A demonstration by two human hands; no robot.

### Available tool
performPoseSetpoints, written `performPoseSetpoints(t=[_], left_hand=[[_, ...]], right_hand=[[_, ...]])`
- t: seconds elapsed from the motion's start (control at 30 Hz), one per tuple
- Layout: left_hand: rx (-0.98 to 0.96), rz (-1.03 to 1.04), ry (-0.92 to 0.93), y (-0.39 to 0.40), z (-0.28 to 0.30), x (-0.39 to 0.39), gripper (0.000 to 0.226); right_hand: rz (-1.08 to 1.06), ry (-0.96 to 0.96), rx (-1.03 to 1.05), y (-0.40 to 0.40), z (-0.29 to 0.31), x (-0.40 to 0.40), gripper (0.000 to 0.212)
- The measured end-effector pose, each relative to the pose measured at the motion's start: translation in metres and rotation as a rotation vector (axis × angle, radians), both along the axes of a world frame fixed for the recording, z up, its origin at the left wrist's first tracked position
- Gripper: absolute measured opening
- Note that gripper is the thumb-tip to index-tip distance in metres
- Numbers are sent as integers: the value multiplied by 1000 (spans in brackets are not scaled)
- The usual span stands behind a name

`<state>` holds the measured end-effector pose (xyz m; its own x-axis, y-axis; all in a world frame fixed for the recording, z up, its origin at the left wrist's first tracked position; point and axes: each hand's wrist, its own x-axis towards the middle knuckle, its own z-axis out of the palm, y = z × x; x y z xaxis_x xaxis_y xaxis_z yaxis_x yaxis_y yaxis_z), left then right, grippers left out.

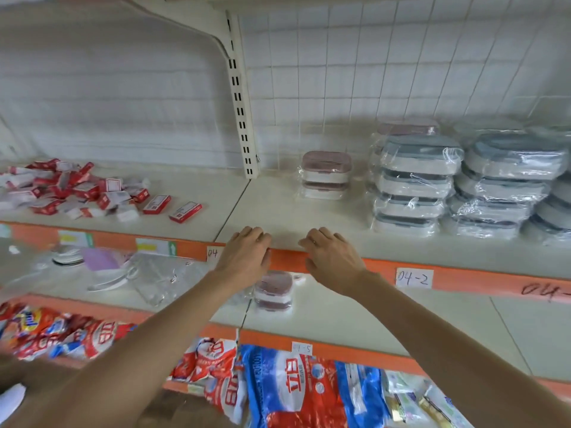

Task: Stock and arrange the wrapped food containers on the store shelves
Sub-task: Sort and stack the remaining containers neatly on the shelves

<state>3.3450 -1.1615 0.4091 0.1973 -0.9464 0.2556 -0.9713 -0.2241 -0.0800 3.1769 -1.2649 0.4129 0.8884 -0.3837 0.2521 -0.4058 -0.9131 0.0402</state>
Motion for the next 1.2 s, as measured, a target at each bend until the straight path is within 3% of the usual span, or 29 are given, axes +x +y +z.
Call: performPoseSetpoints(t=[0.17, 0.4, 0.7, 0.9, 1.1, 1.2], left_hand=[[-58, -43, 15, 77, -32, -19, 57], [194, -35, 159, 126, -92, -11, 38], [212, 82, 369, 107, -186, 12, 38], [124, 141, 405, 70, -278, 43, 44], [69, 164, 380, 41, -324, 76, 44], [67, 175, 403, 32, -329, 82, 44]], right_hand=[[42, 13, 82, 70, -32, -16, 38], [-34, 241, 225, 110, -92, -24, 50], [-107, 282, 324, 64, -197, 32, 55], [-172, 71, 291, -7, -277, 104, 63], [-270, 37, 415, -63, -314, 157, 98], [-258, 50, 391, -64, -317, 160, 103]])
